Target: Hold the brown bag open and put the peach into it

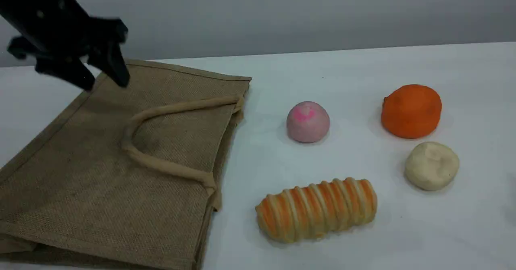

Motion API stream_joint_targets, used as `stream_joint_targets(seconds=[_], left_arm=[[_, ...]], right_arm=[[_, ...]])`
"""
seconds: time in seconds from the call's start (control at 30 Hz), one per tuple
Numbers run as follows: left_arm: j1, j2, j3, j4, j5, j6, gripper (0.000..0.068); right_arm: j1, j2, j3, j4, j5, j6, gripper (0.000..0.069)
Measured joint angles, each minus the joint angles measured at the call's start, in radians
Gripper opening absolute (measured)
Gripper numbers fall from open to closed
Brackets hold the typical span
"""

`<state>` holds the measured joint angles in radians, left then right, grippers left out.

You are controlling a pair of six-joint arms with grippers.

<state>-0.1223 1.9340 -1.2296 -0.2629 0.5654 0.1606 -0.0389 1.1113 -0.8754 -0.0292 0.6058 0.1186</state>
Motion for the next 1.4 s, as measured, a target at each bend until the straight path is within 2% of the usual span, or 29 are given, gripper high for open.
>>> stream_joint_targets(seconds=[0.73,0.83,0.93,1.17,1.4], left_arm=[[-0.002,0.172,-0.001,-0.012,-0.075,-0.002,0.0469],[-0.002,0.172,-0.001,-0.012,-0.079,-0.002,0.0451],[-0.002,0.175,-0.001,-0.012,-0.081,-0.002,0.0404],[-0.002,0.214,-0.001,-0.011,-0.086,0.018,0.0227],[-0.002,0.214,-0.007,-0.011,-0.105,0.045,0.0088]], right_arm=[[0.000,-0.001,0.000,0.004,-0.002,-0.002,0.0573],[0.000,-0.001,0.000,0.006,-0.002,-0.002,0.0573],[0.000,-0.001,0.000,0.006,-0.002,-0.001,0.0573],[0.000,-0.001,0.000,0.006,-0.002,-0.001,0.0573],[0.000,-0.001,0.000,0.006,-0.005,-0.001,0.0573]])
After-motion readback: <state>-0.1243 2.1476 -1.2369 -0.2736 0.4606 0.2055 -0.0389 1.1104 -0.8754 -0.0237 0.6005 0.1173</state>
